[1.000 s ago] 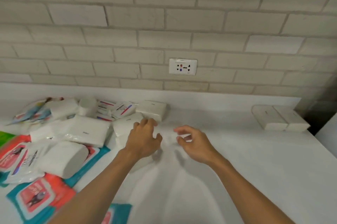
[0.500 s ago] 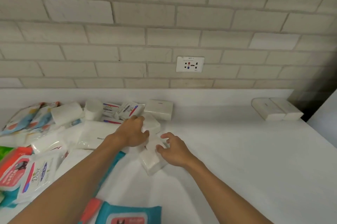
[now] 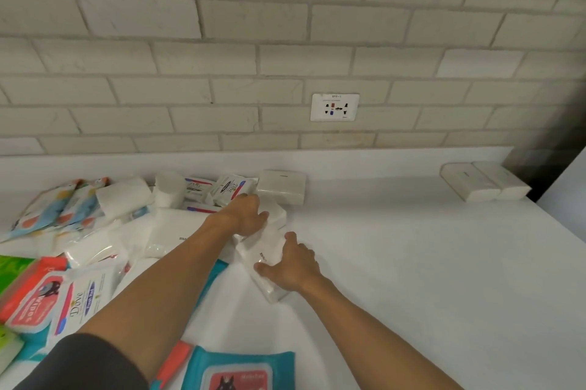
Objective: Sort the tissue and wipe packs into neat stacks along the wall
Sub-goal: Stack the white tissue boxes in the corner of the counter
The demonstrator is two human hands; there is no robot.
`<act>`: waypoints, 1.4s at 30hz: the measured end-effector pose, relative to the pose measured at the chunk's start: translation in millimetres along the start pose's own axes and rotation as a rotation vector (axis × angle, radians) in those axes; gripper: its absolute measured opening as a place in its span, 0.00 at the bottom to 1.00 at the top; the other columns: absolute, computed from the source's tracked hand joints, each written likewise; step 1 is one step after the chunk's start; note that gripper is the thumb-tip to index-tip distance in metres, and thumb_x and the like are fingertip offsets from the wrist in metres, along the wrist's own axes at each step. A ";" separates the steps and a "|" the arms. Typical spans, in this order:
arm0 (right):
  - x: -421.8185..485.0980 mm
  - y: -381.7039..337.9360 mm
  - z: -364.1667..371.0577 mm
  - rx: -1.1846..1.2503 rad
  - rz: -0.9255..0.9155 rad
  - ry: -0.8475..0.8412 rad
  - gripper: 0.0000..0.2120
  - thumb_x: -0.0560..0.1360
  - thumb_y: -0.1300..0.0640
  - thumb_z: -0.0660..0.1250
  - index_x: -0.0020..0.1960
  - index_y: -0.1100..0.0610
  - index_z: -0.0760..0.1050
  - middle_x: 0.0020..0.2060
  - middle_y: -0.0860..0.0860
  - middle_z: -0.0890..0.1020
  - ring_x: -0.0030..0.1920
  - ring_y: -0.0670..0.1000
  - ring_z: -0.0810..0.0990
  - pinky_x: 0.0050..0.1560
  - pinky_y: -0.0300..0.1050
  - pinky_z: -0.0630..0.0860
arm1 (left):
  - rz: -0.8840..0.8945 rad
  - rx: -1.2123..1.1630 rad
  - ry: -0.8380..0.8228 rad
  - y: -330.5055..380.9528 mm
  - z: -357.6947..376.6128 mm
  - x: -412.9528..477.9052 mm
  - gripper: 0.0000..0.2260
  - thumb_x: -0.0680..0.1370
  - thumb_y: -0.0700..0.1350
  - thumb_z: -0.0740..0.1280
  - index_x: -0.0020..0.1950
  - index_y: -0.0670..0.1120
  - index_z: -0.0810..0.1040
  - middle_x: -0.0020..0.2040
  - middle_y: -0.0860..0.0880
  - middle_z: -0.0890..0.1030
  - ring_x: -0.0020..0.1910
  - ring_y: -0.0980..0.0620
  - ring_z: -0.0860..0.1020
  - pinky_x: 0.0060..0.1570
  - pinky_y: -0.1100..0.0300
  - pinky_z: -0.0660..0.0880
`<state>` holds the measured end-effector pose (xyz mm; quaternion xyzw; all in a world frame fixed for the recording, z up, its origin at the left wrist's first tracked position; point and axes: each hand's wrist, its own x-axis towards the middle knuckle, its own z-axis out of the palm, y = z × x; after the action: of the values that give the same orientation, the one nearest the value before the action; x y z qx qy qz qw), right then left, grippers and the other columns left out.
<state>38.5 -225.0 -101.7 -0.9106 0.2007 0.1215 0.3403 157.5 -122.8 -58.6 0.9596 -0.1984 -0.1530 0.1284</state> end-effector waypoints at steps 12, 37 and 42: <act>-22.1 23.4 -21.2 0.080 0.082 0.019 0.42 0.63 0.40 0.78 0.69 0.54 0.62 0.64 0.54 0.67 0.65 0.57 0.68 0.64 0.53 0.71 | -0.073 0.120 -0.098 -17.1 3.1 23.8 0.28 0.78 0.61 0.62 0.70 0.44 0.67 0.66 0.45 0.74 0.64 0.45 0.73 0.62 0.53 0.69; -47.2 83.2 -56.9 0.959 0.106 0.216 0.27 0.68 0.57 0.77 0.63 0.51 0.71 0.52 0.51 0.83 0.46 0.49 0.85 0.38 0.38 0.76 | 0.116 -0.250 0.043 -5.4 13.2 12.3 0.30 0.69 0.60 0.74 0.62 0.51 0.64 0.50 0.50 0.78 0.47 0.50 0.79 0.50 0.50 0.78; -48.1 94.6 -75.7 1.067 0.104 0.310 0.25 0.68 0.57 0.76 0.62 0.53 0.72 0.53 0.51 0.83 0.49 0.51 0.84 0.44 0.43 0.79 | 0.163 -0.597 0.110 21.4 6.1 -2.4 0.28 0.71 0.54 0.76 0.63 0.48 0.66 0.54 0.50 0.78 0.50 0.50 0.80 0.47 0.54 0.77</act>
<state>-40.2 -327.0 -82.5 -0.6082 0.3269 -0.1157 0.7141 146.0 -142.0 -57.0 0.8672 -0.2139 -0.1413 0.4269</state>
